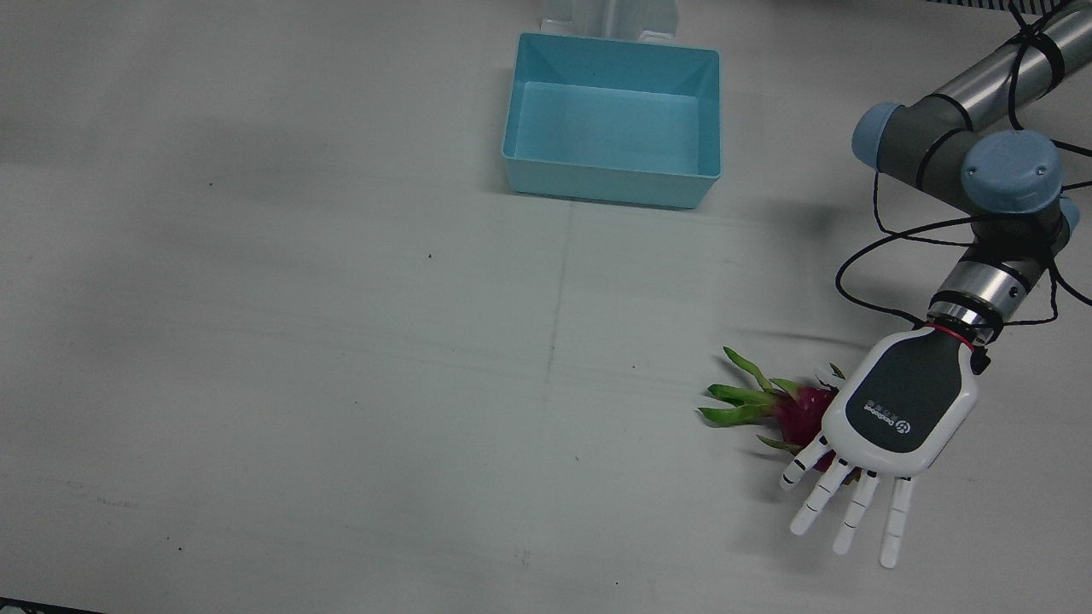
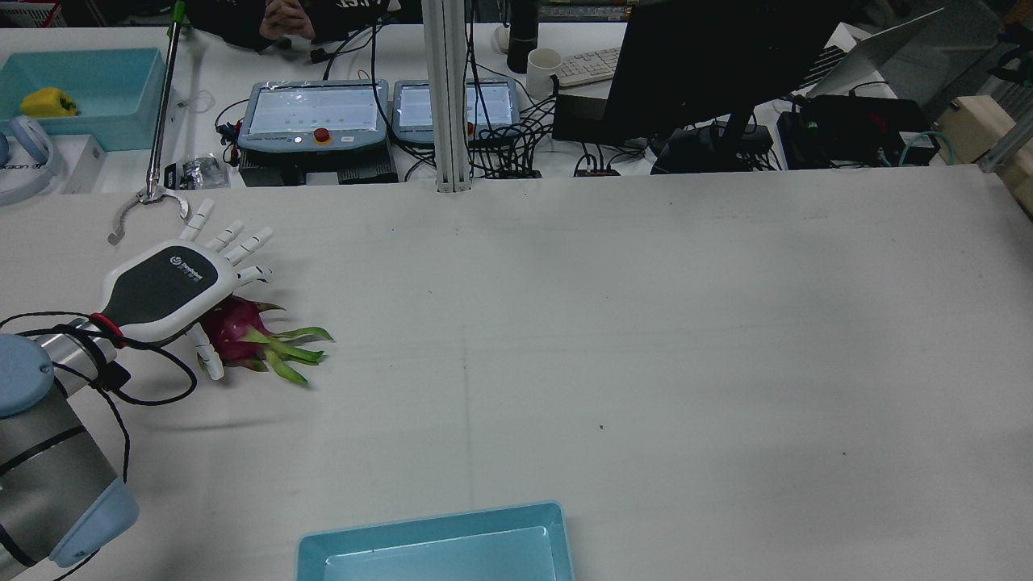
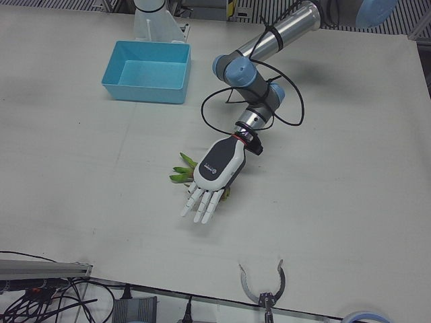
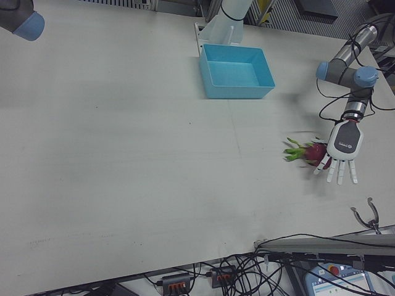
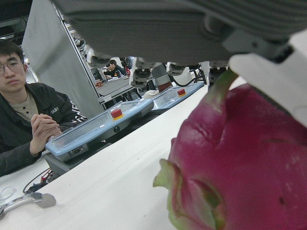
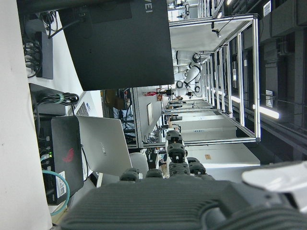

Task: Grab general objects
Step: 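Lift the dragon fruit off the table with the left hand, then carry the dragon fruit toward the light-blue tray with the left hand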

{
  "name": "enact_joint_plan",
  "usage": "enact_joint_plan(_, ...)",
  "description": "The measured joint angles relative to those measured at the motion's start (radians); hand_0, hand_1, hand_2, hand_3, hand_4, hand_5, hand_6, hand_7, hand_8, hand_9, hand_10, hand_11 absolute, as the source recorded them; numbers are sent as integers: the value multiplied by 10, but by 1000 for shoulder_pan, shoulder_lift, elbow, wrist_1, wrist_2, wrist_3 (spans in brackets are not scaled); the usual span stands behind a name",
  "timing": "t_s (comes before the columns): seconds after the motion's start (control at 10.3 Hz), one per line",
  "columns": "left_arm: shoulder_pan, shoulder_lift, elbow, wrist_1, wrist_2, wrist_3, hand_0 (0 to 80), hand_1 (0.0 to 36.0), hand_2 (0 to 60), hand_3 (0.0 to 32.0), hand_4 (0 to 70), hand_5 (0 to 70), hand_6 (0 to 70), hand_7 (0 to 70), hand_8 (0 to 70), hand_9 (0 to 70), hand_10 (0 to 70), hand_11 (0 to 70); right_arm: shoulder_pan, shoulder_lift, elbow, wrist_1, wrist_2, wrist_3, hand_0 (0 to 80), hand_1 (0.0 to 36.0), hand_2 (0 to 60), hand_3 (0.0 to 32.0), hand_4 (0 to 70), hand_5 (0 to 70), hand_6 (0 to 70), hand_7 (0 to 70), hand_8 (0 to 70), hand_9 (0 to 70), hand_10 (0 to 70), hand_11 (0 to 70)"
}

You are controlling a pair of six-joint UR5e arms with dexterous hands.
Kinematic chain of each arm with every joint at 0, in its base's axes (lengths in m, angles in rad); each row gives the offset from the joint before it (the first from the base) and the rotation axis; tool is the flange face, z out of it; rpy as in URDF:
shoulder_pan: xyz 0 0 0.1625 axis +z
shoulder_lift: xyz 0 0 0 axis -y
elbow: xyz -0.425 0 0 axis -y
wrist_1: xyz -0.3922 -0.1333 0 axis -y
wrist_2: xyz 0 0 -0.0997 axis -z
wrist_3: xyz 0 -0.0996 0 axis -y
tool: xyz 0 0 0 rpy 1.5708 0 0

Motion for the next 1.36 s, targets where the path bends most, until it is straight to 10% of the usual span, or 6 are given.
enact_joint_plan(0.58,20,0,24,-20,-21,0,456,68,82,0,304,700,80,135,148,36,0,0,0,0,0,0,0,-1,0,0,0,0,0,0,0,0,0,0,0,0)
enact_joint_plan(0.87,16,7,-51,7,-20,-11,416,200,600,0,284,700,84,146,157,48,0,0,0,0,0,-1,0,0,0,0,0,0,0,0,0,0,0,0,0,0)
enact_joint_plan(1.07,11,15,-108,19,-20,-40,461,271,600,0,269,700,91,154,167,58,2,11,0,0,0,-1,0,0,0,0,0,0,0,0,0,0,0,0,0,0)
enact_joint_plan(1.36,2,47,-212,30,-6,-169,448,258,600,0,247,700,86,154,171,66,5,15,0,0,1,-1,0,-1,0,0,0,0,0,0,0,0,0,0,0,0)
